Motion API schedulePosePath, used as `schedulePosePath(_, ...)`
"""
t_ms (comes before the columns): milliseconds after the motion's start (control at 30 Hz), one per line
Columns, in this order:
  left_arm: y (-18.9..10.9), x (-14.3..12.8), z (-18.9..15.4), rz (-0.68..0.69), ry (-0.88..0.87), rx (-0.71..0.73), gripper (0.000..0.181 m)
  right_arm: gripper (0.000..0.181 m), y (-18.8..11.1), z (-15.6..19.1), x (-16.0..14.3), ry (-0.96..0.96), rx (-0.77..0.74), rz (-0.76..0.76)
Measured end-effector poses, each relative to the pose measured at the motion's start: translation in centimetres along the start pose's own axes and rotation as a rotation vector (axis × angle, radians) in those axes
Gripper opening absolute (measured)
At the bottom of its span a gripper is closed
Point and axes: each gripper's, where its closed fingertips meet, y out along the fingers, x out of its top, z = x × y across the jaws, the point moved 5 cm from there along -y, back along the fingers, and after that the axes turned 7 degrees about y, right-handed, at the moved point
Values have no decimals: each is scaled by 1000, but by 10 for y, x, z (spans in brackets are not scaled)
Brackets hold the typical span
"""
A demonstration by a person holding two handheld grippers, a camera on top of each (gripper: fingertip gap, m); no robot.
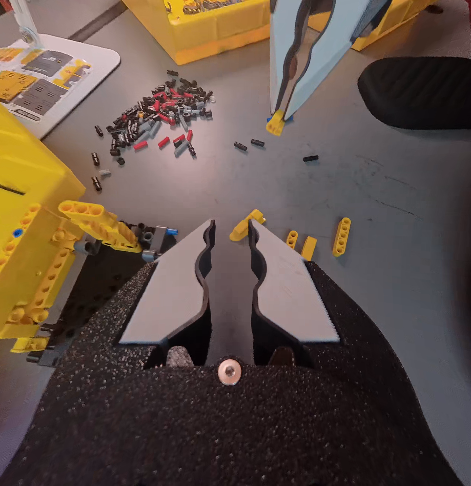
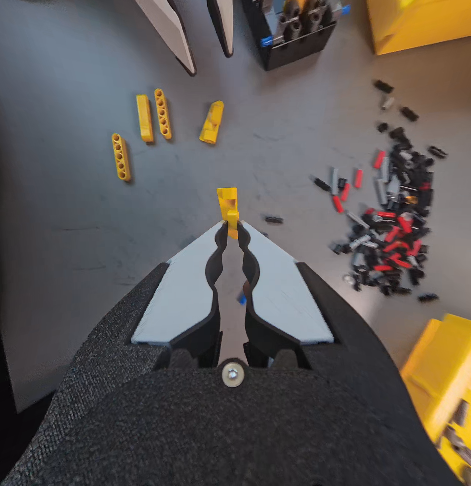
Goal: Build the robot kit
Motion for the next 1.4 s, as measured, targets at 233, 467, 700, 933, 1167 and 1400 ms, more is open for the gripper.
schedulePosePath(233, 3, -15, -22, 121, 99, -83, 26, 7, 50, 33, 11, 40, 115, 36)
schedulePosePath(467, 6, -19, -14, 132, 88, -43, 24, 8, 52, 27, 18, 30, 72, 37)
schedulePosePath(700, 27, -15, -7, 165, 124, 1, 27, 11, 53, 17, 18, 92, 66, 13)
schedulePosePath(933, 29, -16, -12, 190, 83, -29, 18, 19, 48, 19, 15, 92, 80, -49)
schedulePosePath(1167, 23, -19, -12, 191, 74, -21, 18, 21, 31, 25, 0, 86, 41, -160)
schedulePosePath(1400, 6, -30, -5, 213, 46, -22, 21, 22, 21, 29, -15, 176, 18, -313)
